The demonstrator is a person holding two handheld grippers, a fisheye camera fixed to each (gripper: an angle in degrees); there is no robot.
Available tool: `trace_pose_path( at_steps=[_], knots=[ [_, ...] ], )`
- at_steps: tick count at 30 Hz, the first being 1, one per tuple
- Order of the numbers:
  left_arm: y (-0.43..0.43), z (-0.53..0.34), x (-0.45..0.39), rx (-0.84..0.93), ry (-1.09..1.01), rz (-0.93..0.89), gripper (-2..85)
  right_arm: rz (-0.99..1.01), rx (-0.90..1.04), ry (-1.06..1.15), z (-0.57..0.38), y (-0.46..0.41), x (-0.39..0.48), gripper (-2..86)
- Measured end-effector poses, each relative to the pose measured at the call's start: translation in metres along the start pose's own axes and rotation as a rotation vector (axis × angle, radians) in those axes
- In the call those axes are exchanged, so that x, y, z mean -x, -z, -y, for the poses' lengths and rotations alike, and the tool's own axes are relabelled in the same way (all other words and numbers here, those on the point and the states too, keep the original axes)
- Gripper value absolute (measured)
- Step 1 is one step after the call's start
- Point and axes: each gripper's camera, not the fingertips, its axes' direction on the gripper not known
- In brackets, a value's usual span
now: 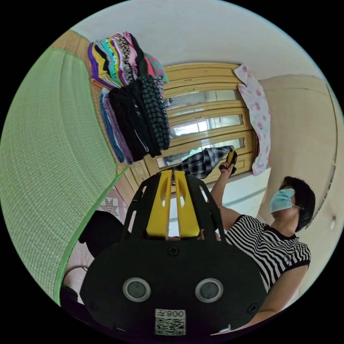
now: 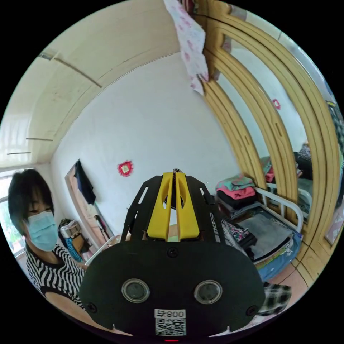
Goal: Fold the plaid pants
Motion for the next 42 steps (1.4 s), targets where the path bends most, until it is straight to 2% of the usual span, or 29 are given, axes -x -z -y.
trace_pose_path(
  at_steps=[3, 8, 16, 23, 30, 42],
  knots=[
    [0.003, -0.032, -0.018, 0.036, -0.052, -0.021, 4.6, 0.083, 0.034, 0.026, 0.001, -0.018, 0.035, 0.6],
    [0.026, -0.088, -0.044, 0.04, -0.122, 0.012, 7.2, 0.266, 0.148, 0.019, -0.015, -0.095, 0.082, 0.6],
    [0.11, -0.187, -0.069, -0.121, -0.131, 0.165, 11.4, 0.532, 0.283, -0.051, -0.031, -0.248, 0.132, 0.6],
    [0.148, -0.258, -0.074, -0.189, -0.11, 0.14, 12.0, 0.67, 0.438, -0.038, -0.039, -0.38, 0.197, 0.6],
    [0.172, -0.323, -0.09, -0.183, -0.129, 0.095, 6.4, 0.724, 0.514, -0.04, -0.048, -0.467, 0.234, 0.6],
    [0.245, -0.402, -0.142, -0.296, -0.242, 0.048, 3.1, 0.566, 0.392, -0.17, -0.048, -0.516, 0.188, 0.6]
  ],
)
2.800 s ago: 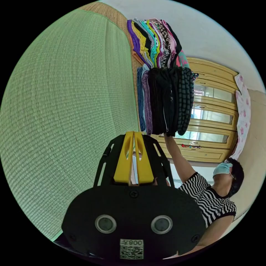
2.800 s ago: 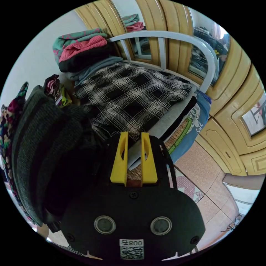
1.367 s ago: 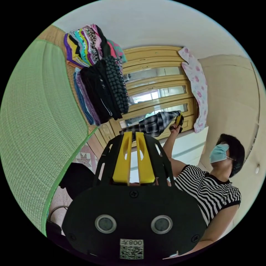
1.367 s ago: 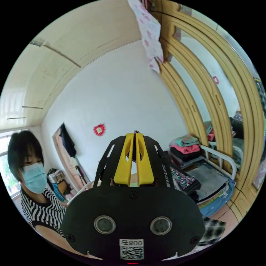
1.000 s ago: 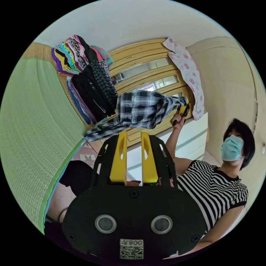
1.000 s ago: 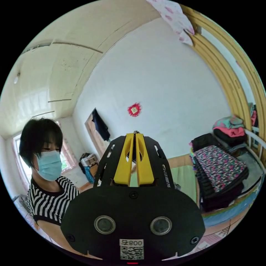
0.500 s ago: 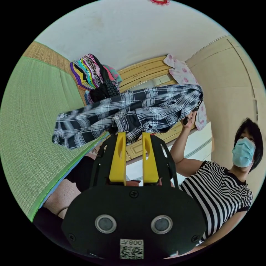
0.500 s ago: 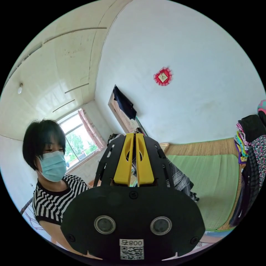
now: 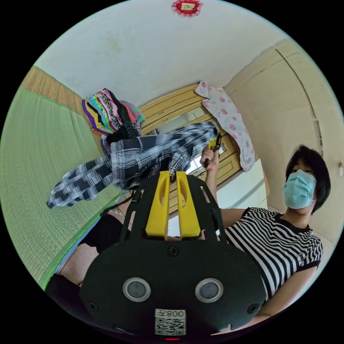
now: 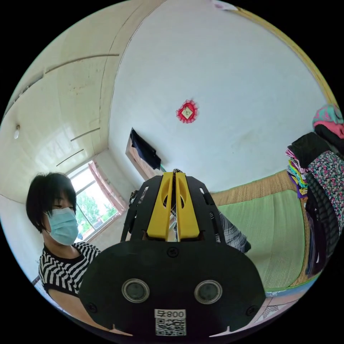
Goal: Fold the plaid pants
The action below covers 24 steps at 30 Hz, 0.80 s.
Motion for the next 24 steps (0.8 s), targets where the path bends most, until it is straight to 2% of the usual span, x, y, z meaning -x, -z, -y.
trace_pose_path(
  at_steps=[9, 12, 20, 24],
  knots=[
    [0.059, -0.001, -0.047, -0.115, -0.135, -0.047, 2.6, -0.107, -0.083, -0.069, 0.012, -0.027, -0.03, 0.7],
    [0.086, 0.001, -0.053, -0.161, -0.142, 0.011, 2.5, -0.13, -0.086, -0.092, 0.012, -0.048, -0.039, 0.7],
    [0.155, 0.037, -0.057, -0.236, -0.127, 0.197, 2.4, -0.166, 0.02, -0.176, 0.044, -0.171, -0.068, 0.8],
    [0.204, 0.06, -0.112, -0.305, -0.33, 0.251, 2.4, -0.095, 0.048, -0.052, 0.079, -0.242, -0.026, 0.8]
  ],
)
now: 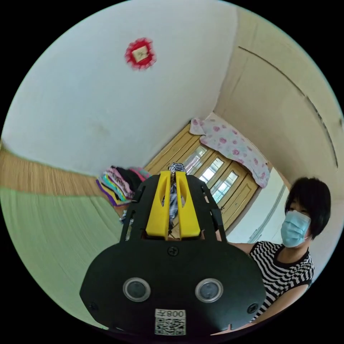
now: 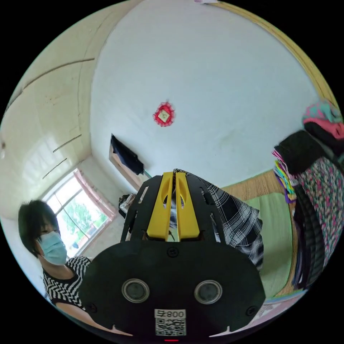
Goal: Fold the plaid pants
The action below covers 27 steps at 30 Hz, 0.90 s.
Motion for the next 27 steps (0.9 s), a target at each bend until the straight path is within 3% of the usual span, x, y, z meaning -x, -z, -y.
trace_pose_path(
  at_steps=[4, 8, 11, 16, 20, 27],
  knots=[
    [0.072, 0.018, -0.036, -0.028, -0.186, 0.129, 2.5, 0.031, 0.12, 0.155, 0.011, -0.094, 0.065, 0.9],
    [0.136, -0.013, -0.032, -0.014, -0.15, 0.263, 2.6, 0.061, 0.33, 0.125, -0.034, -0.209, 0.061, 0.8],
    [0.18, -0.07, 0.002, 0.065, 0.057, 0.462, 2.6, 0.006, 0.506, -0.011, -0.102, -0.289, 0.017, 0.3],
    [0.25, -0.196, 0.082, 0.148, 0.614, 0.659, 2.5, -0.123, 0.681, -0.332, -0.231, -0.371, -0.068, 0.2],
    [0.277, -0.229, 0.09, 0.076, 0.693, 0.63, 2.6, -0.208, 0.778, -0.43, -0.305, -0.422, -0.081, 0.6],
    [0.318, -0.233, 0.099, 0.059, 0.719, 0.673, 2.6, -0.405, 0.86, -0.368, -0.33, -0.514, -0.066, 4.2]
  ],
)
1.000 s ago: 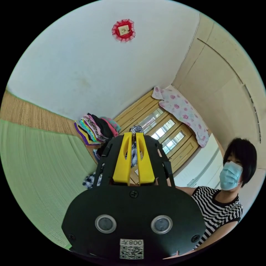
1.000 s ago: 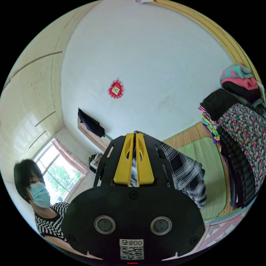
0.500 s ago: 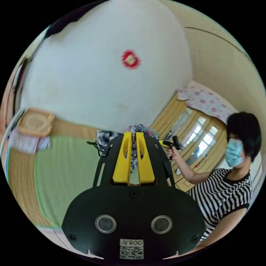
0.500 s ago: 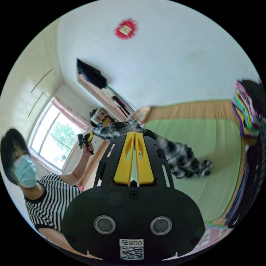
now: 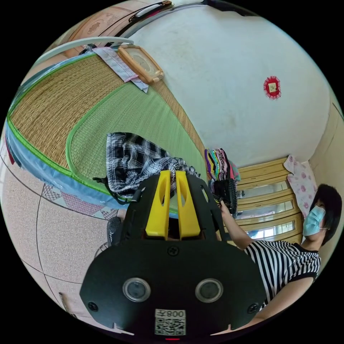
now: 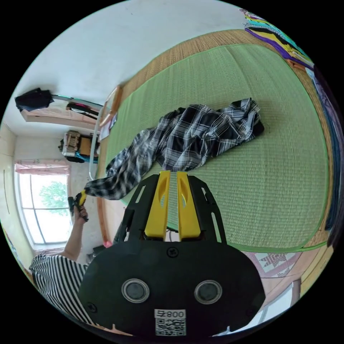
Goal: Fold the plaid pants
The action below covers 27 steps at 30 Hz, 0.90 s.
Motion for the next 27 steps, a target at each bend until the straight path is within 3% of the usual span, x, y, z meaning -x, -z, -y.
trace_pose_path(
  at_steps=[12, 19, 22, 27],
  knots=[
    [0.005, 0.024, 0.039, 0.022, 0.065, 0.002, 2.7, -0.288, -0.093, 0.092, 0.069, -0.037, 0.105, 8.1],
    [0.001, 0.036, 0.054, 0.056, 0.095, 0.014, 2.6, -0.406, 0.02, 0.129, 0.109, -0.095, 0.147, 7.8],
    [0.003, 0.041, 0.059, 0.052, 0.098, 0.022, 2.6, -0.414, 0.108, 0.081, 0.11, -0.117, 0.144, 3.9],
    [0.022, 0.047, 0.066, -0.011, 0.085, 0.03, 2.6, -0.305, -0.003, 0.1, 0.064, -0.069, 0.141, 1.0]
  ],
)
